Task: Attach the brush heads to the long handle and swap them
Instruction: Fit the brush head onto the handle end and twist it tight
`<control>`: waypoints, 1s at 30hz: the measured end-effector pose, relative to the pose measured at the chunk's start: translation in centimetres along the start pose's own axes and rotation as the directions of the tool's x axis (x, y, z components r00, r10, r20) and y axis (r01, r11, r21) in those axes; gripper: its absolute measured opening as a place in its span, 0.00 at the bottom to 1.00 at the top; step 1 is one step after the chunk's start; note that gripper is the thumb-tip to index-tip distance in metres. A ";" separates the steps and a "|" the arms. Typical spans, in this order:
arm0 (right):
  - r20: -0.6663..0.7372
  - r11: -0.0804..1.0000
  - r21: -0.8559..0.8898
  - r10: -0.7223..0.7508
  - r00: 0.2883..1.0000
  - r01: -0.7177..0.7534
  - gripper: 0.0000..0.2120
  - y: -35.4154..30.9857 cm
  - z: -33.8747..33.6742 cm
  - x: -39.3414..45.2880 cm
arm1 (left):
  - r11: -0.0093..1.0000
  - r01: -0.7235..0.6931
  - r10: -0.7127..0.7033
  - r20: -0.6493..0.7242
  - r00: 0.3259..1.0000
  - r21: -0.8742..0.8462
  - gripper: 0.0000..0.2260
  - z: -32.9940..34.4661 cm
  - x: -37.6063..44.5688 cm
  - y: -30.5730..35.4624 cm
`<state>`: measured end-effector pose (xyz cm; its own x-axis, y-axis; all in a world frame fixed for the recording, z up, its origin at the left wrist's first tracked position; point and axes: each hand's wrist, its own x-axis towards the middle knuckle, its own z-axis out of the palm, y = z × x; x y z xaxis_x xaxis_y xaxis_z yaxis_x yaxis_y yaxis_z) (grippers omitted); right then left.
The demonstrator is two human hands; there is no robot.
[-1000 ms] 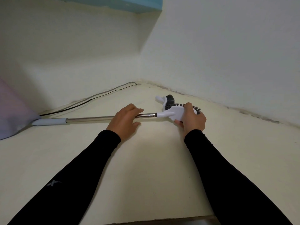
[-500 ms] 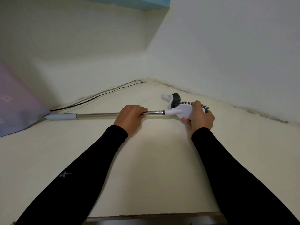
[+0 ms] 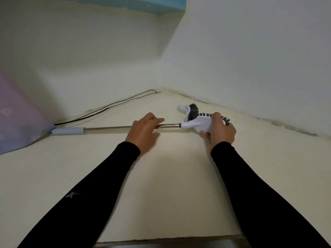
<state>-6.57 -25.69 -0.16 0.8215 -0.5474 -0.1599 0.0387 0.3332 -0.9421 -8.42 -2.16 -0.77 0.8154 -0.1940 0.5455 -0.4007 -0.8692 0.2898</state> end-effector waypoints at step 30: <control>-0.029 1.000 0.017 0.001 1.000 -0.001 0.19 -0.2 -0.2 0.4 | 1.000 0.008 -0.008 -0.051 0.999 0.000 0.16 0.0 0.6 0.1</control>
<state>-6.36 -26.16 -0.10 0.8047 -0.5690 -0.1695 0.0476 0.3463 -0.9369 -7.99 -2.37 -0.43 0.7964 -0.1633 0.5823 -0.3937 -0.8710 0.2941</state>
